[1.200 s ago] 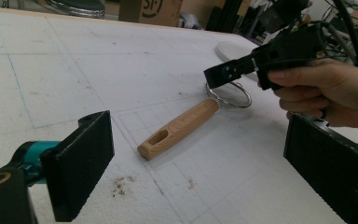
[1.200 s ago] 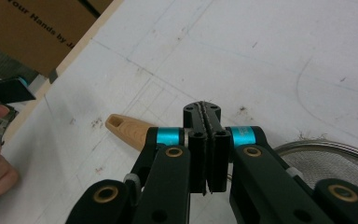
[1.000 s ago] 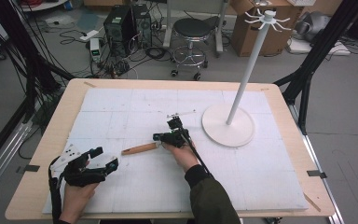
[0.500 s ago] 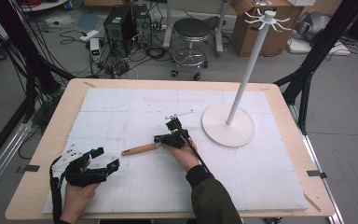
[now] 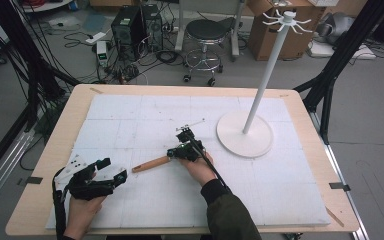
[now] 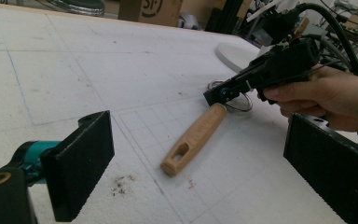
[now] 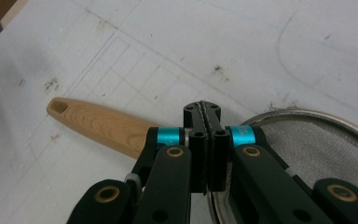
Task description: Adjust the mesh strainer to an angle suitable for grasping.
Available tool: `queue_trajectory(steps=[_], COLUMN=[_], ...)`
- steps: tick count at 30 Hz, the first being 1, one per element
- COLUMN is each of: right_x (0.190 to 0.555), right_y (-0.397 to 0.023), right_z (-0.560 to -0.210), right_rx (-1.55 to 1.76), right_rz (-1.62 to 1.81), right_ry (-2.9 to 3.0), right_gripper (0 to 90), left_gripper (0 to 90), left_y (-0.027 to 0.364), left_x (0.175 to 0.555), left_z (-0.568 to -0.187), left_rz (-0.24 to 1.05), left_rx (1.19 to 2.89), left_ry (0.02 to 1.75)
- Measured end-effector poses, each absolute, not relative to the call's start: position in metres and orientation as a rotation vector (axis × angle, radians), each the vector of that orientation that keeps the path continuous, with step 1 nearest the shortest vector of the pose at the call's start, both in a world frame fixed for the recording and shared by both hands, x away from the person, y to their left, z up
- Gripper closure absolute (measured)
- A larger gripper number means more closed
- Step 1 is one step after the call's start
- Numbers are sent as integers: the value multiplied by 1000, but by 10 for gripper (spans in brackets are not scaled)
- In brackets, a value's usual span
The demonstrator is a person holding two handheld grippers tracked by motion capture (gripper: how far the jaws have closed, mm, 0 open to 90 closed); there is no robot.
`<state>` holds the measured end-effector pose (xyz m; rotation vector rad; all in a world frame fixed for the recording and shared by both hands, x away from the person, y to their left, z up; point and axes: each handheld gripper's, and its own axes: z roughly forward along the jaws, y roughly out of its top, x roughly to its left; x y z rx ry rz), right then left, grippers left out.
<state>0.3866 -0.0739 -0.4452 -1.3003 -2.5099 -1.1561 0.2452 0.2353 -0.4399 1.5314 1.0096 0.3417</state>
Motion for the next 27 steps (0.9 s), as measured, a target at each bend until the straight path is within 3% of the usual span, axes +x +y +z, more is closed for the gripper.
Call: queue_trajectory(steps=[27], right_x=[360], right_y=[-89], right_z=[-440], right_rx=[-1336], right_rz=[-1083], right_ry=[-2596], right_gripper=[900], left_gripper=[90], left_y=[234], left_x=[242], left_z=[-441], left_rz=[350], left_rx=[1549], left_ry=[1010])
